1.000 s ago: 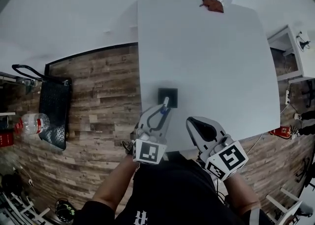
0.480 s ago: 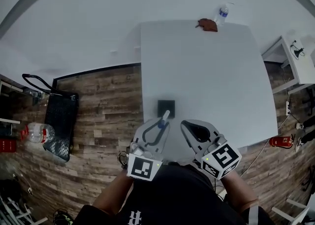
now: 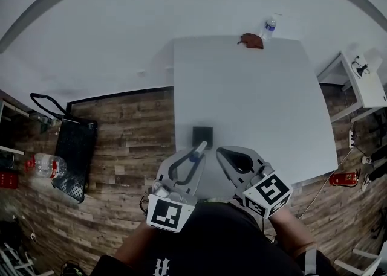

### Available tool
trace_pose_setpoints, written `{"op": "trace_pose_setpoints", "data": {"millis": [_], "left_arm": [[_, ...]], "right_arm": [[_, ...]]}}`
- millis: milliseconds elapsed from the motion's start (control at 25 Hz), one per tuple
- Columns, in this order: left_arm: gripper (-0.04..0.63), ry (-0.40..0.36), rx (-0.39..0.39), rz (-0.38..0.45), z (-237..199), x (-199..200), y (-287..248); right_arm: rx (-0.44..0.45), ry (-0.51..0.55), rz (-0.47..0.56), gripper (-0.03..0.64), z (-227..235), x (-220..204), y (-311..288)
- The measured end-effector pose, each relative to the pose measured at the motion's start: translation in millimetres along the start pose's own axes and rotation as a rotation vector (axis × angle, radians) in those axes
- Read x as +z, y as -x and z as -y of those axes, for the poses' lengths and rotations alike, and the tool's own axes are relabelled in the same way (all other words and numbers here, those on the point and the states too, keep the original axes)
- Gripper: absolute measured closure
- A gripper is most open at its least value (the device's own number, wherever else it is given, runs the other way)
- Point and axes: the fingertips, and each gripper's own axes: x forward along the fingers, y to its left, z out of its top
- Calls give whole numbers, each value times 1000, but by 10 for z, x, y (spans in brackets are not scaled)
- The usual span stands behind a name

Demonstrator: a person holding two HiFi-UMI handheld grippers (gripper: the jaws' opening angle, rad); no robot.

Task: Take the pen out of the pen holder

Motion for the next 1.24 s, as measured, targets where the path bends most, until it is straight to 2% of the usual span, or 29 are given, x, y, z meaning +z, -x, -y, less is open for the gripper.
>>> {"op": "trace_pose_setpoints", "data": {"millis": [320, 640, 1240], "left_arm": [[517, 17, 5, 18, -16, 123, 82], [517, -28, -7, 12, -37, 147, 101], [517, -37, -22, 19, -85, 124, 73]], "right_arm": [[7, 26, 18, 603, -85, 108, -15], [-7, 40, 7, 603, -108, 119, -51], [-21, 48, 2, 603, -123, 129, -116]]}}
